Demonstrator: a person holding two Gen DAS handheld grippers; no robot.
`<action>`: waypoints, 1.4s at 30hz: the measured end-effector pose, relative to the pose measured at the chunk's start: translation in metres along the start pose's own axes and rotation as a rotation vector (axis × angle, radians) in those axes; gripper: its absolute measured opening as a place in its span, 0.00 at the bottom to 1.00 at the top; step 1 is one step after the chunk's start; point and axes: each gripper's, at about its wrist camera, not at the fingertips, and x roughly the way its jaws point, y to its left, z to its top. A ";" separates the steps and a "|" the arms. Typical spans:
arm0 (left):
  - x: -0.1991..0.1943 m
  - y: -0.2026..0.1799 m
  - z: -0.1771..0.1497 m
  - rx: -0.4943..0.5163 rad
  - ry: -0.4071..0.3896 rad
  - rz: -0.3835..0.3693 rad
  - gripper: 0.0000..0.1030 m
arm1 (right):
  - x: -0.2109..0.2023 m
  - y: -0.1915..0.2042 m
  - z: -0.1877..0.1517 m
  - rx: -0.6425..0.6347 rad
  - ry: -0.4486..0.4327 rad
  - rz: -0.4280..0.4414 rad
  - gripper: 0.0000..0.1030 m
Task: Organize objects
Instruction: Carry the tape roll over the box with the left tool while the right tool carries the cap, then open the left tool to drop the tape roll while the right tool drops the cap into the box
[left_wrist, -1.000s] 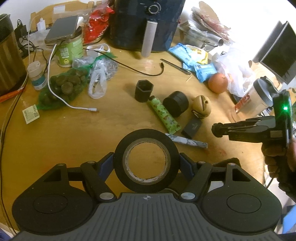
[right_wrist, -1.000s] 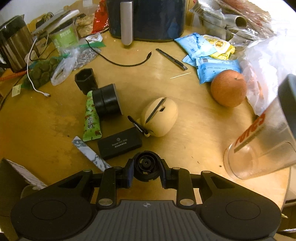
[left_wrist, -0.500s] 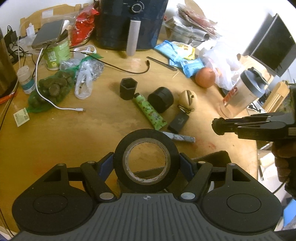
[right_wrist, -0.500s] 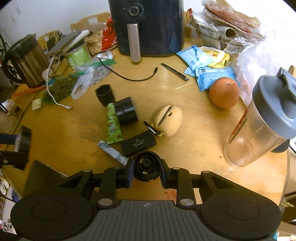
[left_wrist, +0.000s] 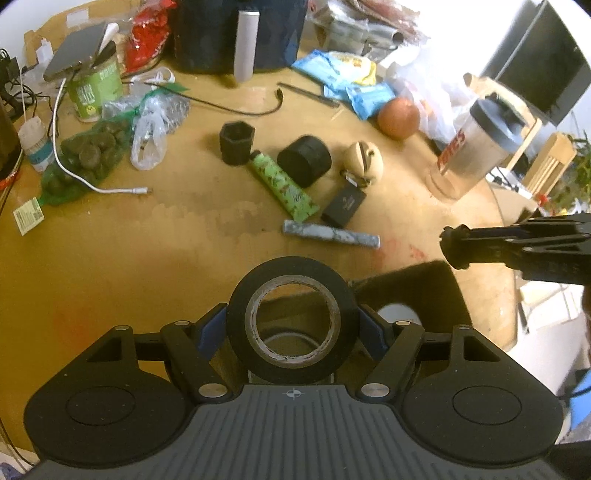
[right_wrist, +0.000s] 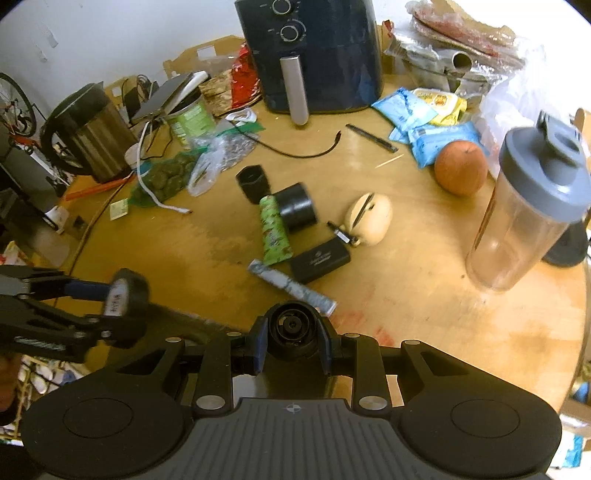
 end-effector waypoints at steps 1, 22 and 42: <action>0.002 -0.001 -0.001 0.005 0.008 0.002 0.71 | -0.001 0.002 -0.003 0.000 0.005 0.006 0.30; 0.030 -0.010 -0.025 0.011 0.111 0.045 0.71 | 0.016 0.014 -0.068 -0.011 0.180 0.051 0.30; 0.024 -0.018 -0.024 -0.001 0.079 0.109 0.87 | 0.013 0.024 -0.069 -0.037 0.168 0.122 0.88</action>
